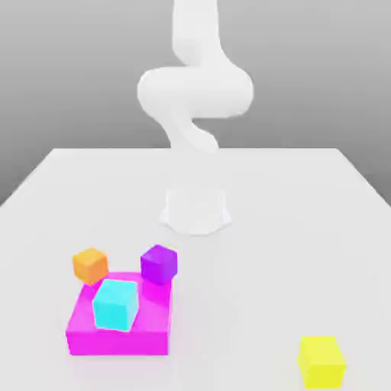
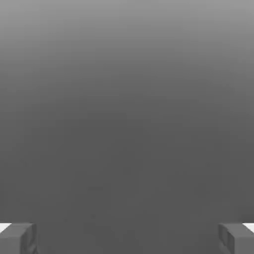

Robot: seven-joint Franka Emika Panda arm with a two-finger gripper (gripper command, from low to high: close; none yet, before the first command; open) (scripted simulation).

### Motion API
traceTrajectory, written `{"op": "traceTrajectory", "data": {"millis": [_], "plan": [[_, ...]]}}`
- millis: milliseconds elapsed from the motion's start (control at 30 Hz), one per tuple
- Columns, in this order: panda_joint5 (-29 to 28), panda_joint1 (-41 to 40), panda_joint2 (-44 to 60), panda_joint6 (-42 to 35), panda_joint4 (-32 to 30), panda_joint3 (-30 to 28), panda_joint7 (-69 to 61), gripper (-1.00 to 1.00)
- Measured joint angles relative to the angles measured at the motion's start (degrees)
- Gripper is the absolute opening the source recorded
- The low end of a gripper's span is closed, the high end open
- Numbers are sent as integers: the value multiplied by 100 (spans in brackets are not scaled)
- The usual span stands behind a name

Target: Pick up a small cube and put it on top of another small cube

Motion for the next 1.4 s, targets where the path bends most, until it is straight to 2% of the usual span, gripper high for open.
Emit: {"op": "traceTrajectory", "data": {"millis": [333, 567, 733, 933, 1067, 1100, 1300, 1400], "plan": [[-608, -254, 2110, 668, -159, 935, 1104, 0], [-1081, -166, 3572, 1122, -266, 1334, 1904, 0], [-1261, 87, 4586, 1465, -350, 1435, 2363, 0], [-1176, 347, 5735, 1946, -448, 1565, 2684, 0], [-1569, 682, 6565, 2540, -303, 1195, 3022, 0], [-1654, 758, 6719, 2657, -270, 1102, 3087, -100], [-1703, 793, 6797, 2726, -252, 1059, 3125, -100], [-1460, 623, 6412, 2430, -340, 1279, 2946, -100]]}}
